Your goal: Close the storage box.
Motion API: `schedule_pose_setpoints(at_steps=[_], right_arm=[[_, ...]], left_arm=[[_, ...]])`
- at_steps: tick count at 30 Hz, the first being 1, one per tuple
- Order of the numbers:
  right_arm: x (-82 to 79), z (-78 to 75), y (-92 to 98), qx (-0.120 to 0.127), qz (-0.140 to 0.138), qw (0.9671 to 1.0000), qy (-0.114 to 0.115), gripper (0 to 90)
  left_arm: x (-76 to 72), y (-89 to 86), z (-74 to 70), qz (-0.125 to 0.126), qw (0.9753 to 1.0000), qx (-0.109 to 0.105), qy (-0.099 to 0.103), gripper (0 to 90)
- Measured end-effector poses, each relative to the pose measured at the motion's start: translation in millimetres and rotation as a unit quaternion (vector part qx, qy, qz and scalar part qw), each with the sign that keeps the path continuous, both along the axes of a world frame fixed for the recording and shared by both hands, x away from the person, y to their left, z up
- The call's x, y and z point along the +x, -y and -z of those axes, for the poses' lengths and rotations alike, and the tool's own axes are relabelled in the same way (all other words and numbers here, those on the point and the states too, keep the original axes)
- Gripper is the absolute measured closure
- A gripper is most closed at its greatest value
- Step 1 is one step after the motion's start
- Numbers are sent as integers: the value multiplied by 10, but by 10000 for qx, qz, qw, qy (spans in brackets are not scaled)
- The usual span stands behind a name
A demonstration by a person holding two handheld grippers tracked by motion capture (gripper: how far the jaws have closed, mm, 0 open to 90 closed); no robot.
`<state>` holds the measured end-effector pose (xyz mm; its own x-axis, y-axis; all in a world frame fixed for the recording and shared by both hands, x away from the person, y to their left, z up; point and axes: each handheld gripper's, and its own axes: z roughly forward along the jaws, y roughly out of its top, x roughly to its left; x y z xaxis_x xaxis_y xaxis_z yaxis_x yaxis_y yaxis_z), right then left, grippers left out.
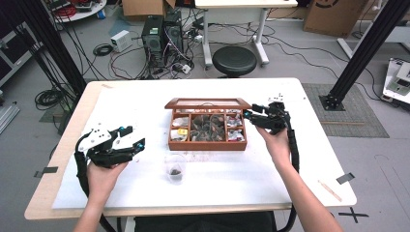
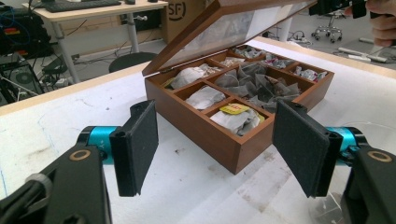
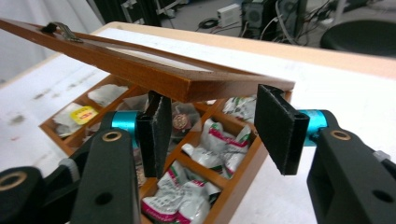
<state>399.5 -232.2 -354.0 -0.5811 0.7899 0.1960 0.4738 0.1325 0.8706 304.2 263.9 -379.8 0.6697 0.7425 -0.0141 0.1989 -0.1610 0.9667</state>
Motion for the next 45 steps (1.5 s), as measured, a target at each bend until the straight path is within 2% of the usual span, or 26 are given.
schedule_pose_setpoints(at_steps=[5, 9, 13, 25, 36, 45], right_arm=[[-7, 53, 5, 141, -161, 9997, -97, 556], [-31, 78, 2, 132, -163, 9997, -96, 556], [-83, 125, -10, 98, -147, 9997, -146, 557], [-243, 236, -79, -121, -84, 9999, -85, 559], [-351, 326, -54, -93, -82, 9999, -102, 572], [-409, 404, -50, -253, -72, 9995, -174, 572]], left_arm=[[0, 3, 1, -2, 10000, 15, -5, 315], [0, 3, 3, -1, 10000, 11, -5, 315], [-1, 7, 4, -1, 10000, -9, -14, 315], [0, 7, 4, 25, 10000, 7, -18, 315], [-4, 3, 5, 35, 10000, -12, -24, 315], [-7, 8, 7, 30, 10000, -7, -18, 315]])
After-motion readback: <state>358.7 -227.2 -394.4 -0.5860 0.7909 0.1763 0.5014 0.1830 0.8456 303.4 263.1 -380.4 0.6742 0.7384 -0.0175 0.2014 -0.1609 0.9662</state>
